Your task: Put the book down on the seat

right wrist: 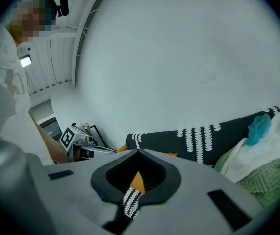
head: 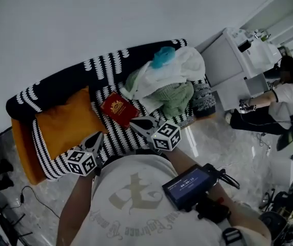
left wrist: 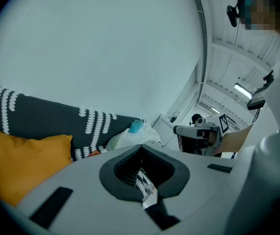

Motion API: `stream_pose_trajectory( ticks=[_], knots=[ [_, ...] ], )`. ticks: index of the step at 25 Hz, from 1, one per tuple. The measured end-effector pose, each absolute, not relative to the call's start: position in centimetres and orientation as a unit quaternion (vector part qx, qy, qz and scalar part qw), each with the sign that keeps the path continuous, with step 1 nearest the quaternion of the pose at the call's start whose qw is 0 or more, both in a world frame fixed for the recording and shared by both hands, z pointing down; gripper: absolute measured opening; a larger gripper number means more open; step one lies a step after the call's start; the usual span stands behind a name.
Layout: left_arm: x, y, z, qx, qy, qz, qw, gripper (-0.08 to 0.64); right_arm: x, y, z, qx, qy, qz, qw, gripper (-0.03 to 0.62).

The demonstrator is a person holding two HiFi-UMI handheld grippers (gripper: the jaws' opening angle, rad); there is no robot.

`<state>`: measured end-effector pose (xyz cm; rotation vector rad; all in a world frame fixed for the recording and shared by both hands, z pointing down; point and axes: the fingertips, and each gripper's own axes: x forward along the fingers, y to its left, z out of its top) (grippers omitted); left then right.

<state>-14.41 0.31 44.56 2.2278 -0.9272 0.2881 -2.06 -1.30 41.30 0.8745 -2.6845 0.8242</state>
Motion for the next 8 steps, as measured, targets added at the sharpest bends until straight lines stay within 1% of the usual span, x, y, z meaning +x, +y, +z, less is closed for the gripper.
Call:
stream_pose_trajectory(
  ticks=[8],
  knots=[
    [-14.42, 0.63, 44.04, 0.863, -0.353, 0.118, 0.34, 0.011, -1.79, -0.82, 41.13, 0.299, -0.908, 0.278, 0.097, 0.014]
  ],
)
